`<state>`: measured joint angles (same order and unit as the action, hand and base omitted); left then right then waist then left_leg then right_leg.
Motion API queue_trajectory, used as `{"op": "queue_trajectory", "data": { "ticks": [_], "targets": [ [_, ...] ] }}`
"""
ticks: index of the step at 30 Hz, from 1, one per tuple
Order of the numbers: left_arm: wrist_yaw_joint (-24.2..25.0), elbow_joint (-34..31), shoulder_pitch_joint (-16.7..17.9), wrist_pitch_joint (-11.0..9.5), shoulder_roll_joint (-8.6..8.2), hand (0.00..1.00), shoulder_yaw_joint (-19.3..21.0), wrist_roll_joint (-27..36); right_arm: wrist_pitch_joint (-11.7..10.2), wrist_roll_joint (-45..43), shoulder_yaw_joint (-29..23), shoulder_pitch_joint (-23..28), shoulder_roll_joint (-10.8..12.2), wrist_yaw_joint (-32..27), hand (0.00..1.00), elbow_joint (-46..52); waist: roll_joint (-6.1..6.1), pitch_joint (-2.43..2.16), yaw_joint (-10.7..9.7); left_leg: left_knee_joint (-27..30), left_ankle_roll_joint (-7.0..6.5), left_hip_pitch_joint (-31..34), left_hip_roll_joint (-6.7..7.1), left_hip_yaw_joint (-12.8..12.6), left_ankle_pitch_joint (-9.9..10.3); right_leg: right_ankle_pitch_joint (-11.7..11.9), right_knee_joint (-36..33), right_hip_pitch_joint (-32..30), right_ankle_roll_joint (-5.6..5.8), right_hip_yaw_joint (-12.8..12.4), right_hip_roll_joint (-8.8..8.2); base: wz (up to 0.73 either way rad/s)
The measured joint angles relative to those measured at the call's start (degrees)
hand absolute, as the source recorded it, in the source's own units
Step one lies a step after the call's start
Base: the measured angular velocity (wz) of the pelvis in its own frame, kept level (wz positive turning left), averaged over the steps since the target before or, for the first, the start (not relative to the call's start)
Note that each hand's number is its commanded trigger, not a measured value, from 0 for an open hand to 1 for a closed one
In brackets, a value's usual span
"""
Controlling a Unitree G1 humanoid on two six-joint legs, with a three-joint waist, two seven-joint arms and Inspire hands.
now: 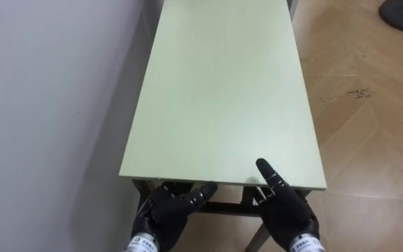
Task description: Move table with human
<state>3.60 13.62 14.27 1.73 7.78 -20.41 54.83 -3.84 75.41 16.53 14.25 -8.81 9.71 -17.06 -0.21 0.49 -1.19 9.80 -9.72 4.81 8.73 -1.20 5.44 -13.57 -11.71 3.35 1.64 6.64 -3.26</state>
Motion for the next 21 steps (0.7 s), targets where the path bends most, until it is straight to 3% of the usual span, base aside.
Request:
{"op": "queue_trajectory", "data": {
  "ticks": [4, 12, 15, 18, 21],
  "targets": [
    [0.87, 5.33, -0.66, 0.22, 0.52, 0.0, 0.25, -3.18, 0.32, -4.03, -0.35, -0.02, 0.46, 1.97, 0.0, -3.72, -0.08, 0.05, 0.11, -0.08, 0.01, -0.89, -0.03, 0.03, 0.06, 0.26, 0.29, 0.7, -0.03, -0.12, 0.08, -0.01],
    [1.61, 17.25, -2.15, 0.4, 1.68, 0.0, 2.02, -3.25, 2.24, -13.09, -0.44, -2.46, 0.88, 2.94, 0.0, -19.06, -0.25, 0.23, -0.06, -0.07, 0.27, -1.65, -0.05, 0.86, 0.49, 0.54, 0.21, 1.63, 0.0, -0.35, 0.31, 0.02],
    [1.61, 19.63, -0.91, 0.71, 2.71, 0.0, 2.01, -4.39, 3.48, -16.24, -0.44, -2.39, 0.18, 2.8, 0.0, -23.14, -0.25, 0.43, -0.07, 0.15, 0.29, -1.25, -0.05, 1.03, 0.5, 0.54, 0.15, 1.23, 0.0, -0.24, 0.33, 0.01],
    [1.61, 20.5, -0.44, 0.82, 3.16, 0.0, 2.23, -4.4, 3.96, -19.68, -0.89, -2.49, -0.34, 2.89, 0.0, -24.51, -0.26, 0.43, -0.08, 0.48, 0.05, -0.33, -0.05, 1.27, 0.34, 0.55, 0.1, 0.56, -0.01, 0.07, 0.34, 0.05],
    [1.66, 25.39, -1.34, 0.54, 2.93, 0.0, 2.35, -5.21, 3.89, -22.5, -2.5, -2.95, 0.18, 3.8, 0.0, -27.93, -0.46, 0.29, -0.02, 0.48, 0.09, -0.89, -0.05, 1.31, 0.31, 0.55, 0.17, 1.03, -0.01, 0.0, 0.38, 0.01]
  ]
}}
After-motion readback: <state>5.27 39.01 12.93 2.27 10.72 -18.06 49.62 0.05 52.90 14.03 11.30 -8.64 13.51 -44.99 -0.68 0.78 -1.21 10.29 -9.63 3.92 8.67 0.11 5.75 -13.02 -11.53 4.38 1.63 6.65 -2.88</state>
